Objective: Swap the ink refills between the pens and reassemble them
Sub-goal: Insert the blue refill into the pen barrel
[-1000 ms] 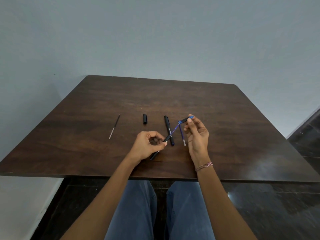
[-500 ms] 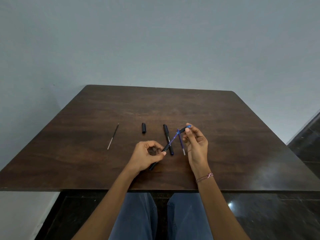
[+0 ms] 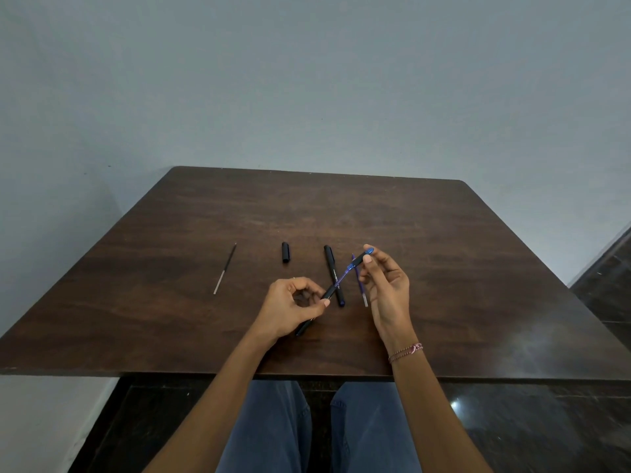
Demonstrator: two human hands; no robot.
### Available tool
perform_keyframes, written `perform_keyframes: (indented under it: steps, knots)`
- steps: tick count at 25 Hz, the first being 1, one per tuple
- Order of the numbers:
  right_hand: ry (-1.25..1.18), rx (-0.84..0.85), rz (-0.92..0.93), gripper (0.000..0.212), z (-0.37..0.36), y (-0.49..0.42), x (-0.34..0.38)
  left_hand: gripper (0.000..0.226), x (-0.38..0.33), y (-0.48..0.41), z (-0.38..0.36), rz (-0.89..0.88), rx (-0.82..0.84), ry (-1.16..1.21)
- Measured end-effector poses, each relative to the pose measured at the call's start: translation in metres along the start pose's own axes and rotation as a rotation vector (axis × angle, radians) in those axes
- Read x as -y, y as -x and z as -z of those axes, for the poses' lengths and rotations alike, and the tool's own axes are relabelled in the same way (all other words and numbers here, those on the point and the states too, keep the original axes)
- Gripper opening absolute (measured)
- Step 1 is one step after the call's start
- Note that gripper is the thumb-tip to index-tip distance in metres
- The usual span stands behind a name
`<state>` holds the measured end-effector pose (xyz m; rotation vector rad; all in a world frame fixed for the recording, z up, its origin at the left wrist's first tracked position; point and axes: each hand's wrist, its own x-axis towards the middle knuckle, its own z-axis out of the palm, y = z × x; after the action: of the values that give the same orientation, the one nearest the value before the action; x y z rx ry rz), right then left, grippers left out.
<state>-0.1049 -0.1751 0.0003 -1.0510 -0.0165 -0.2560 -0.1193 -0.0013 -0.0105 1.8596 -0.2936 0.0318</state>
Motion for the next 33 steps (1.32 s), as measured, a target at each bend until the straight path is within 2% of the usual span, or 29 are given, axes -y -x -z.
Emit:
perform_keyframes:
  steps: [9, 16, 33]
  knots:
    - [0.028, 0.035, 0.02, 0.014, 0.002, -0.0015, -0.0029, 0.016, 0.0009, 0.0008, 0.0008, -0.023, 0.001, -0.012]
    - [0.227, 0.16, 0.029, 0.016, -0.0018, 0.003, -0.0071, 0.016, -0.0024, 0.0015, 0.0009, 0.007, -0.032, 0.033]
    - [0.268, 0.256, -0.024, 0.009, -0.0018, 0.0043, -0.0072, 0.011, 0.0015, -0.0001, 0.0015, 0.012, -0.046, 0.008]
